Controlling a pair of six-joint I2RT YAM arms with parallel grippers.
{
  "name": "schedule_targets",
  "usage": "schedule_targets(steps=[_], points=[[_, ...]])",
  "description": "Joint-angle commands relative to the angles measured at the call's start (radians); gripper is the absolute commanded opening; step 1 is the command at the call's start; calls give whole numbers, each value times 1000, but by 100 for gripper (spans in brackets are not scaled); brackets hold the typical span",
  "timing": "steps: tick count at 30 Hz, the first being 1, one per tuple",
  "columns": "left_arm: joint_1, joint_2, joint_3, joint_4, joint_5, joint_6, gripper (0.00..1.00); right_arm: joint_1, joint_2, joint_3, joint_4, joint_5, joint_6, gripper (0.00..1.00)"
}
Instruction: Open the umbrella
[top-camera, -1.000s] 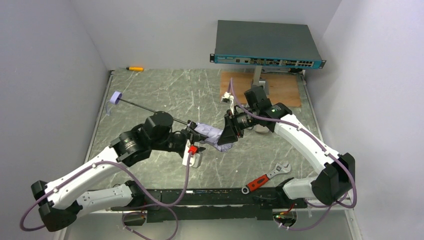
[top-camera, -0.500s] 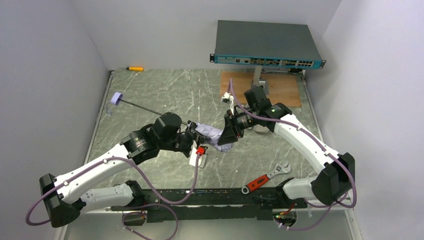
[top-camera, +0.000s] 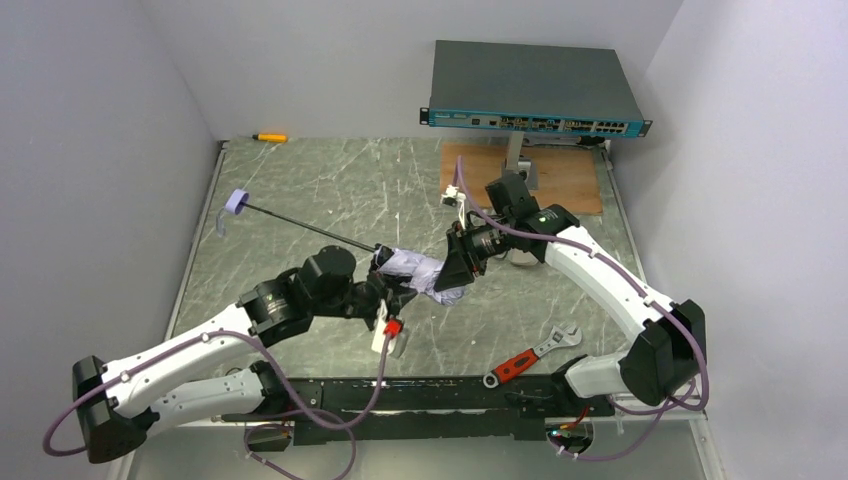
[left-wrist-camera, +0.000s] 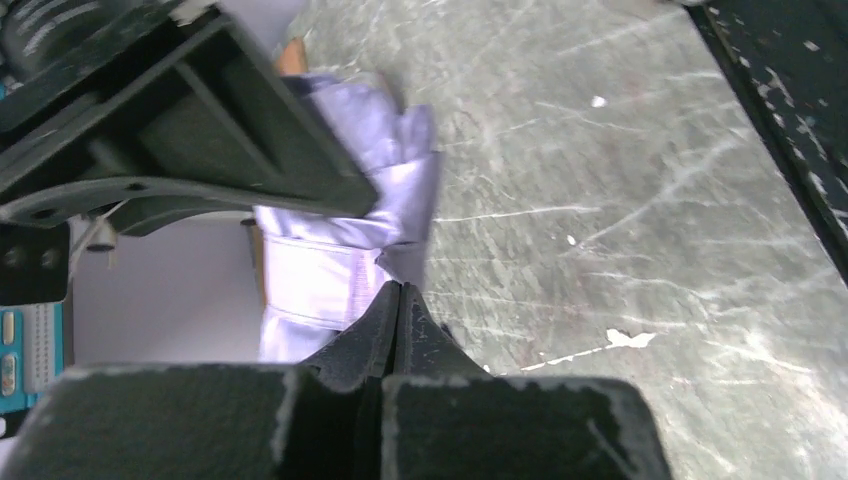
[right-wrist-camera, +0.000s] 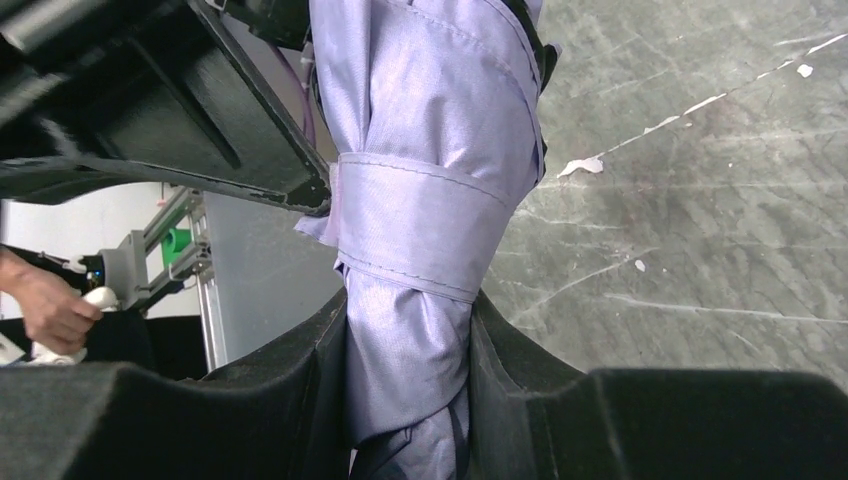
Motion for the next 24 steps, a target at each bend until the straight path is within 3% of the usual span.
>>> schedule_targets(steps=[1,9,10,12,14,17,21,24], points=[[-22,-53,-104,-173,125,61,0,-27,-20,39,84,-111,13,0],[-33,-7,-99,-270,130,70,0,-45,-32,20,127,-206,70,0],[-31,-16,-78,-281,122,60,6,-44,-32,21,120,-203,57,0],[-23,-50,-33,-307,121,11,51,-45,-31,20,107,-196,41,0],[-12,-98,8,-314,119,-58,74,-45,-36,14,107,-179,37,0],[2,-179,44,-288,78,-143,97,-45,-42,7,95,-166,19,0],[23,-213,53,-201,-104,-180,100,-44,-46,0,75,-156,-9,0],[74,-164,90,-198,-135,-174,100,-27,-46,10,28,-110,-93,0]])
